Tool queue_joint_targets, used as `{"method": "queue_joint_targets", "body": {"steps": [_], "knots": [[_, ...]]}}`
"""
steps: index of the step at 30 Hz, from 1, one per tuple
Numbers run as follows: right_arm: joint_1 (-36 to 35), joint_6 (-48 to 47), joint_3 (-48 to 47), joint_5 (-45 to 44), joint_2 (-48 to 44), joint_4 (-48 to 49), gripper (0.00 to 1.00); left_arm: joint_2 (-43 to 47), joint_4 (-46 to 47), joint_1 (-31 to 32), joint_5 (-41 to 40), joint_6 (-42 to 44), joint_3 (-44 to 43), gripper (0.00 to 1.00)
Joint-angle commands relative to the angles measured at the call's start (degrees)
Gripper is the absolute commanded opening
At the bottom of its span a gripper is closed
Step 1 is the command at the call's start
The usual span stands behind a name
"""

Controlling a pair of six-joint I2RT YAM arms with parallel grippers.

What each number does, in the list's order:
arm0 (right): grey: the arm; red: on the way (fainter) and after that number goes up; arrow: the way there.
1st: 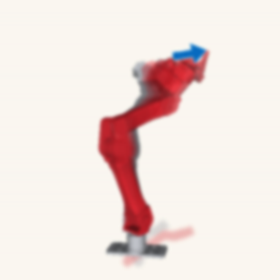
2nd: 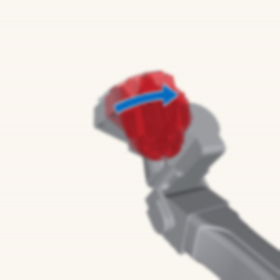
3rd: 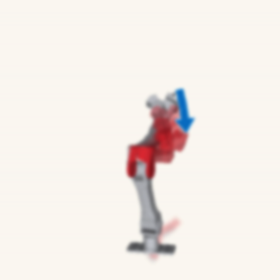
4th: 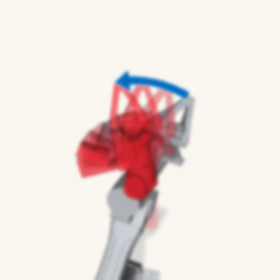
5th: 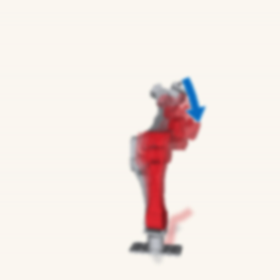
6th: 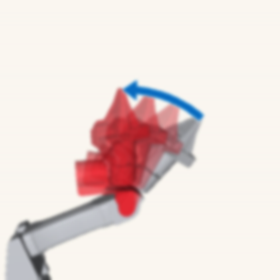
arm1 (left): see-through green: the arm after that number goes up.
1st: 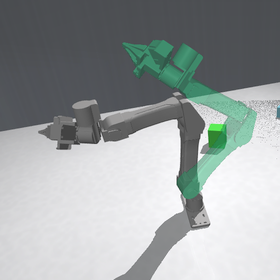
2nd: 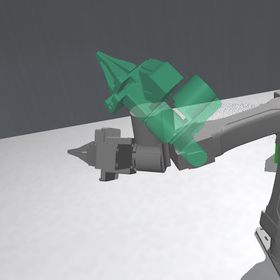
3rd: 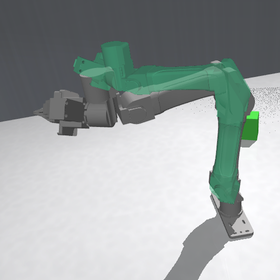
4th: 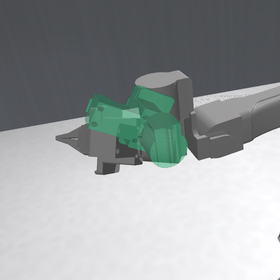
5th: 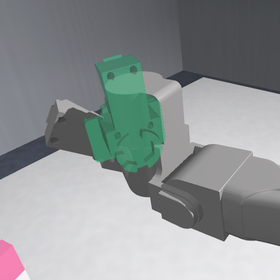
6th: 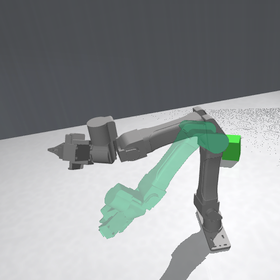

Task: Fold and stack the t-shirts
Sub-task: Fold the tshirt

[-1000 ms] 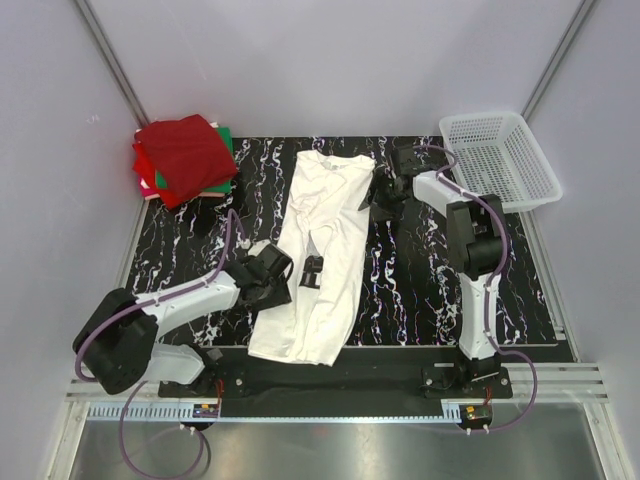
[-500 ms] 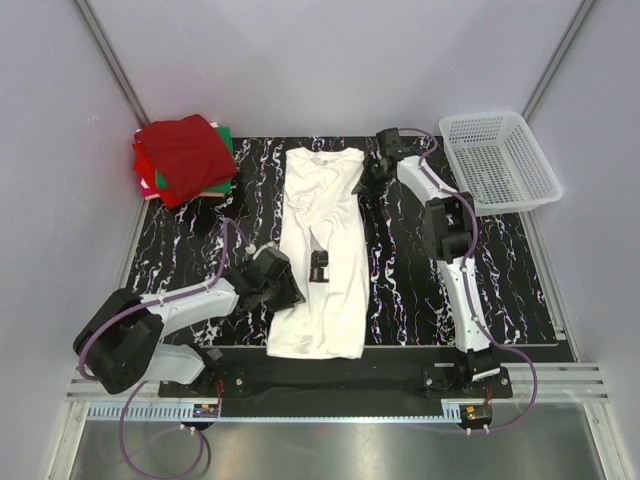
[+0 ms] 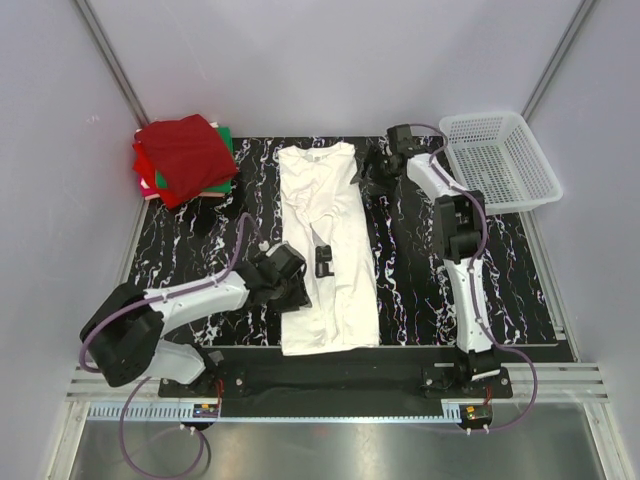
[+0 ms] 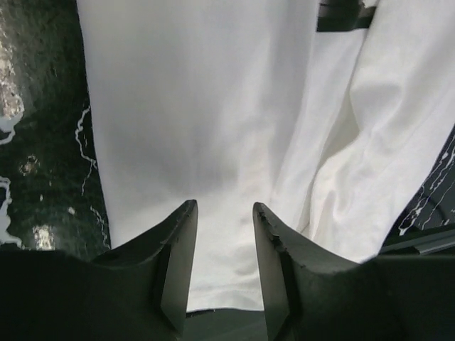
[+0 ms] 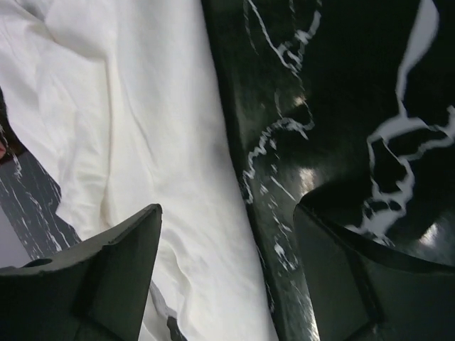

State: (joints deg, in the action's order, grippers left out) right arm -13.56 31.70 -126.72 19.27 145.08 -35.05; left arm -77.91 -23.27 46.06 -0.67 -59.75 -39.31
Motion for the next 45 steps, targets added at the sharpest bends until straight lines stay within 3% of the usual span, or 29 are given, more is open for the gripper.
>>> {"method": "queue_joint_targets", "body": {"steps": [1, 4, 7, 11, 16, 21, 24, 28, 39, 45], "knots": [[1.7, -2.0, 7.3, 1.7, -8.1, 0.1, 0.83, 3.3, -9.9, 3.7, -9.0, 1.7, -7.4, 0.43], [1.8, -3.0, 16.6, 3.1, -17.6, -0.5, 0.85, 6.8, -14.5, 5.0, -12.0, 0.8, -8.0, 0.45], [1.7, -1.9, 35.9, 3.1, -29.3, 2.1, 0.85, 12.6, -15.0, 5.1, -12.3, -1.2, -4.4, 0.49], [1.8, -2.9, 54.9, 2.3, -42.2, 4.4, 0.83, 19.7, -15.1, 5.0, -11.6, -4.1, 1.2, 0.56], [1.3, 0.5, 77.4, 6.4, -56.3, 9.6, 0.72, 26.0, -15.3, 5.0, -11.5, -7.0, 7.0, 0.57], [-5.9, 5.0, 90.3, 2.0, -69.4, 9.1, 0.63, 28.9, -15.2, 4.9, -11.3, -9.0, 12.3, 0.58], [-10.1, 10.0, 95.9, 0.3, -76.7, 9.6, 0.55, 30.4, -13.4, 4.9, -10.1, -11.1, 16.2, 0.58], [-15.3, 13.6, 98.3, -1.0, -80.2, 9.2, 0.52, 31.9, -9.6, 4.9, -8.4, -12.7, 19.6, 0.58], [-24.8, 15.1, 95.4, -4.9, -74.7, 7.5, 0.55, 27.6, -7.1, 6.0, -5.2, -14.8, 21.6, 0.57], [-27.9, 16.2, 95.1, -7.1, -74.8, 7.0, 0.41, 25.9, -7.3, 10.5, -5.7, -18.1, 20.9, 0.56]]}}
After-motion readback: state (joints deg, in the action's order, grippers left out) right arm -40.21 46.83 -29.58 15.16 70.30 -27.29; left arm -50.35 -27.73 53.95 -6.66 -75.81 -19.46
